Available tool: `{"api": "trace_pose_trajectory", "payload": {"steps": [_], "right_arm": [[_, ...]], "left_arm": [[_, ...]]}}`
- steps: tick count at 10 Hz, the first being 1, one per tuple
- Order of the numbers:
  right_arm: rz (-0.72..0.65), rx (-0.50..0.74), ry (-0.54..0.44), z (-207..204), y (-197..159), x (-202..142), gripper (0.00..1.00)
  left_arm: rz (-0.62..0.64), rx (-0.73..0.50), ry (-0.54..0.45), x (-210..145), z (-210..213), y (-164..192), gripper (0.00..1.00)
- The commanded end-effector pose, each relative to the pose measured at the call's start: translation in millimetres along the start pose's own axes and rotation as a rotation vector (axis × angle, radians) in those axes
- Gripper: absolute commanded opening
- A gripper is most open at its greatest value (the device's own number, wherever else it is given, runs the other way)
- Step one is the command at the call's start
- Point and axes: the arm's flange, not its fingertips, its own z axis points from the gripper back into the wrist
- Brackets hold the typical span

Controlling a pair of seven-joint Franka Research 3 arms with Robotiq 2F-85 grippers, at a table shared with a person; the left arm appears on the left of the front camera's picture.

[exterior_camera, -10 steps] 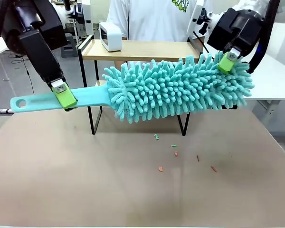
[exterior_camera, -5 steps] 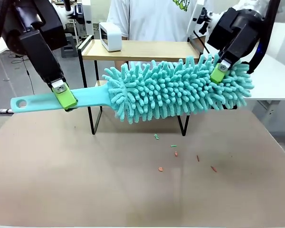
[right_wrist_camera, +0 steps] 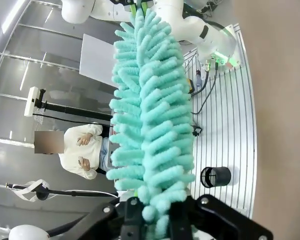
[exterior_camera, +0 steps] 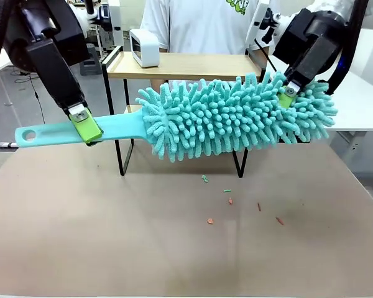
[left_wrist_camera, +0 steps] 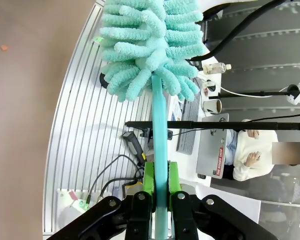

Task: Clean the shelf.
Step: Hand the Duster back to the human.

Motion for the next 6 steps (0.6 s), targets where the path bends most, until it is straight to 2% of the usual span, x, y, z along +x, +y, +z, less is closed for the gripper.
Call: {"api": "trace_pose_trajectory", "payload": {"steps": [1,2,3,4,6], "right_arm": [[0.025,0.004,-0.007,0.7,5.5,-6.9,0.0],[0.02,-0.002,-0.015,2.4,6.0,-9.1,0.0],[0.011,-0.014,-0.032,6.7,7.5,-13.1,0.0],[0.001,-0.031,-0.053,13.1,9.5,-19.4,0.0],[-0.022,-0.034,-0.135,36.4,20.6,-43.8,0.0]], "left_arm": [[-0.03,-0.005,-0.031,3.5,1.8,-1.1,0.2],[-0.013,0.024,-0.05,3.4,4.3,-0.4,0.63],[0.008,0.067,-0.106,-0.1,12.4,1.0,0.74],[0.043,0.102,-0.17,-10.9,27.1,4.1,1.0],[0.151,0.156,-0.371,-52.1,70.1,14.1,1.0]]}}
